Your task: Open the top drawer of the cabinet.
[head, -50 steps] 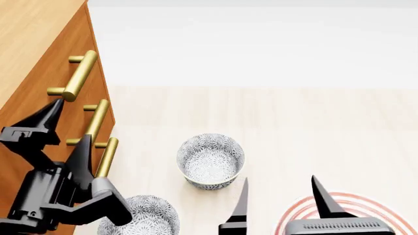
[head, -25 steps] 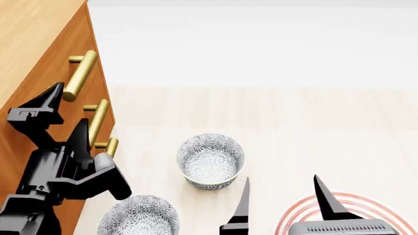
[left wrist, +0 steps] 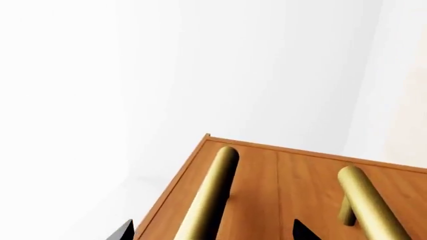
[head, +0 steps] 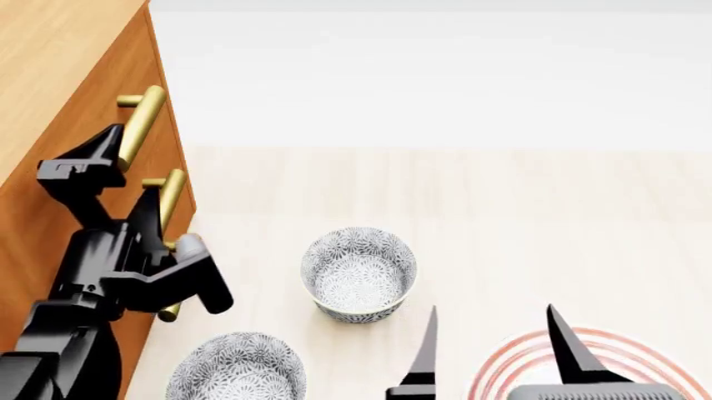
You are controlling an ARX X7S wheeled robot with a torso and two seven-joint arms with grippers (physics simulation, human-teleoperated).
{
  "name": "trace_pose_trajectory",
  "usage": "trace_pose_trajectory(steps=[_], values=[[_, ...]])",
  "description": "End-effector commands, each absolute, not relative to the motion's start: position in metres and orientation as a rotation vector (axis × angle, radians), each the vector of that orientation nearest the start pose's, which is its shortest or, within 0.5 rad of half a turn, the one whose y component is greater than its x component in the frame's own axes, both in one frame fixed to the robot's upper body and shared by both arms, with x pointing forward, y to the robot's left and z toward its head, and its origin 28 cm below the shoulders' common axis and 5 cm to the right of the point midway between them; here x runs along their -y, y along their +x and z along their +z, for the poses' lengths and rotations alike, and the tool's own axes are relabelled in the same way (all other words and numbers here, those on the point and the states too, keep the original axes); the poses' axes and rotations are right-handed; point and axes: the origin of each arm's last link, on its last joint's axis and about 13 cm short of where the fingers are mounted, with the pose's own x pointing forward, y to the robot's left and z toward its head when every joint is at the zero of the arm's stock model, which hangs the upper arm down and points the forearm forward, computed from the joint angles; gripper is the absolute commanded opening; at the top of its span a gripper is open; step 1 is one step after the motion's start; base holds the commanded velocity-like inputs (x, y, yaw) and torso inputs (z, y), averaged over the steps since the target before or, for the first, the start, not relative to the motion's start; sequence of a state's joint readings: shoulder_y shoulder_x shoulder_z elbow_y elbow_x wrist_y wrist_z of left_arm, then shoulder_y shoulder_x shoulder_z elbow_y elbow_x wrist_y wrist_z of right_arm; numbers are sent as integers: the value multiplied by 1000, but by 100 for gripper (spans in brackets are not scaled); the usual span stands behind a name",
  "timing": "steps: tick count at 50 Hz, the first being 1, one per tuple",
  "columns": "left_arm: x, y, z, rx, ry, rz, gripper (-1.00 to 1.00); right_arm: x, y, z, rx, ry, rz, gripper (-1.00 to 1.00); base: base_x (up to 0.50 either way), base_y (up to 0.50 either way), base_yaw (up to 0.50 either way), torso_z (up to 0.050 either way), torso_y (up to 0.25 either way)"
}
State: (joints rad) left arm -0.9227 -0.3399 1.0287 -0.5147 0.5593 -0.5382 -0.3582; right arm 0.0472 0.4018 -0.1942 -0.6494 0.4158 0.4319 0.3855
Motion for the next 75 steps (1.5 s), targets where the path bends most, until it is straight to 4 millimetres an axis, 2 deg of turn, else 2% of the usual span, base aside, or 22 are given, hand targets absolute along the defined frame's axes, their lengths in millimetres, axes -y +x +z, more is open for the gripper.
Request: trace_pose_trajectory(steps=[1, 14, 15, 38, 54, 64, 75], values=[[-235, 377, 118, 193, 1526, 188, 100, 108, 189, 119, 138, 7, 40, 100, 0, 0, 0, 0, 0], [-241, 382, 114, 158, 1532, 213, 100, 107, 190, 115, 120, 11, 50, 100, 0, 0, 0, 0, 0], [-241, 381, 113, 161, 1524, 231, -100, 107, 189, 114, 120, 11, 51, 100, 0, 0, 0, 0, 0], [-237, 376, 119, 176, 1562, 240, -100, 107, 193, 114, 117, 5, 53, 100, 0, 0, 0, 0, 0], [-205, 362, 136, 246, 1503, 181, -100, 107, 191, 112, 113, 6, 53, 100, -5, 0, 1, 0, 0], [-187, 356, 136, 288, 1503, 149, -100, 106, 191, 111, 113, 8, 55, 100, -10, 0, 3, 0, 0], [-181, 354, 131, 300, 1517, 127, -100, 107, 191, 108, 109, 13, 56, 100, -11, 0, 3, 0, 3]])
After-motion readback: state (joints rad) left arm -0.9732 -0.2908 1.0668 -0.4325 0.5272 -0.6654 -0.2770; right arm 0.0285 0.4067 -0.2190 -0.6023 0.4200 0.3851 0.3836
